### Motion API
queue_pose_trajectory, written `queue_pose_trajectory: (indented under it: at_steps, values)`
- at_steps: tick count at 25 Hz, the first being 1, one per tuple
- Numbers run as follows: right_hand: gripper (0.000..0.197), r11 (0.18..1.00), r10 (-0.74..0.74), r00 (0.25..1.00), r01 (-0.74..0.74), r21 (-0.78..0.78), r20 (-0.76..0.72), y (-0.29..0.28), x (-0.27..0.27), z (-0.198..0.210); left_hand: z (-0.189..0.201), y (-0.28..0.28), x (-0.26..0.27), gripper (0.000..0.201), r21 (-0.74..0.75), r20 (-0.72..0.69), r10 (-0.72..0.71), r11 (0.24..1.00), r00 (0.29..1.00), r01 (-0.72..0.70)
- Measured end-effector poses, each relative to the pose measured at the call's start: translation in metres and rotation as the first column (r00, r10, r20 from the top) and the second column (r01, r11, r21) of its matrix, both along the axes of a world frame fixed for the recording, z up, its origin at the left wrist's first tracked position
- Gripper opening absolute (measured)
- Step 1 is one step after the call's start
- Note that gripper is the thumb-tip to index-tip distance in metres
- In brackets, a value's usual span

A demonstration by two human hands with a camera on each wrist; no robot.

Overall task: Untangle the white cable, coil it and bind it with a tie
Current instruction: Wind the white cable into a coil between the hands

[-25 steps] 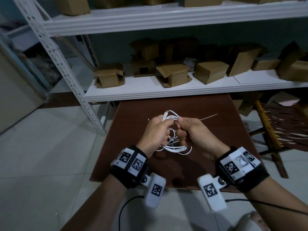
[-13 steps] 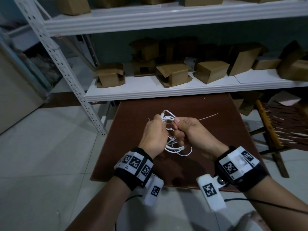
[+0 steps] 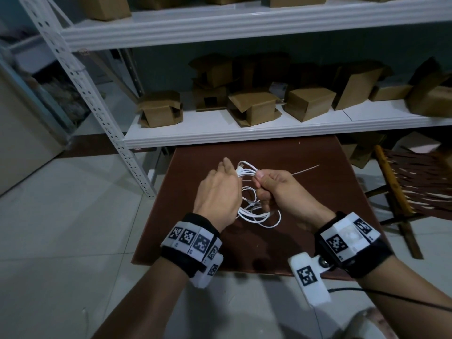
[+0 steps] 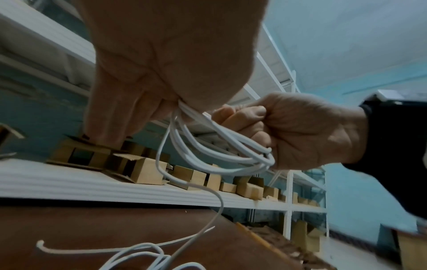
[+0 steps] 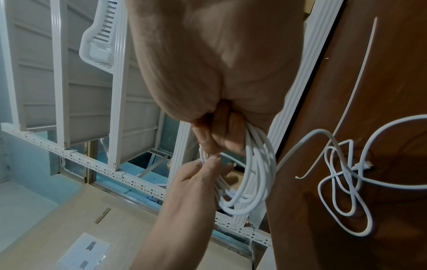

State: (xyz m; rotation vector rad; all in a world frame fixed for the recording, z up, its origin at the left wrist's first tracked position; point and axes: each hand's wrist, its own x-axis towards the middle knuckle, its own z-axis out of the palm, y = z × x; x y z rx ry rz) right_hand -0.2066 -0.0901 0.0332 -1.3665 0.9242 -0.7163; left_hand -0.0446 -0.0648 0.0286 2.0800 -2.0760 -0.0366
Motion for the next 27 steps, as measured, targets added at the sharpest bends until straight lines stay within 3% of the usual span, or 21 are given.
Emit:
queue_pose_trajectory:
  at_steps: [2, 5, 7, 12, 18, 24, 27]
  values:
    - [0.038, 1.0, -0.005, 1.0, 0.005, 0.001, 0.011, -0.0016, -0.0007, -0.0005, -0.0011, -0.0035, 0.0023, 0.052, -0.001, -0.2, -0.069, 0.998, 0.977, 0.07]
    - [0.038, 1.0, -0.013, 0.999, 0.012, 0.01, 0.047, -0.0047, -0.0039, -0.0016, 0.0006, -0.0051, 0.0048, 0.022, -0.011, -0.485, -0.1, 0.994, 0.869, 0.108]
    - [0.038, 1.0, -0.014, 0.998, 0.014, 0.007, 0.054, -0.0068, -0.007, -0.003, 0.0019, -0.0051, 0.0047, 0.019, -0.006, -0.561, -0.101, 0.993, 0.822, 0.118]
    - [0.037, 0.999, -0.031, 0.996, 0.028, 0.031, 0.081, -0.0073, -0.0079, -0.0049, 0.0018, -0.0049, 0.0038, 0.018, -0.009, -0.578, -0.148, 0.984, 0.802, 0.175]
    - [0.037, 0.997, -0.008, 0.995, 0.001, 0.073, 0.095, -0.0064, -0.0071, -0.006, 0.0011, -0.0007, 0.0023, 0.018, -0.062, -0.537, -0.159, 0.987, 0.829, 0.15]
    - [0.037, 0.994, -0.007, 0.994, -0.005, 0.108, 0.109, -0.005, -0.0062, -0.003, -0.0064, -0.0047, 0.0033, 0.067, -0.06, -0.487, -0.137, 0.991, 0.862, 0.123]
    - [0.038, 0.993, -0.015, 0.99, -0.001, 0.116, 0.137, -0.0039, -0.0045, -0.0034, -0.0053, -0.0037, 0.0036, 0.079, -0.033, -0.471, -0.13, 0.991, 0.873, 0.13]
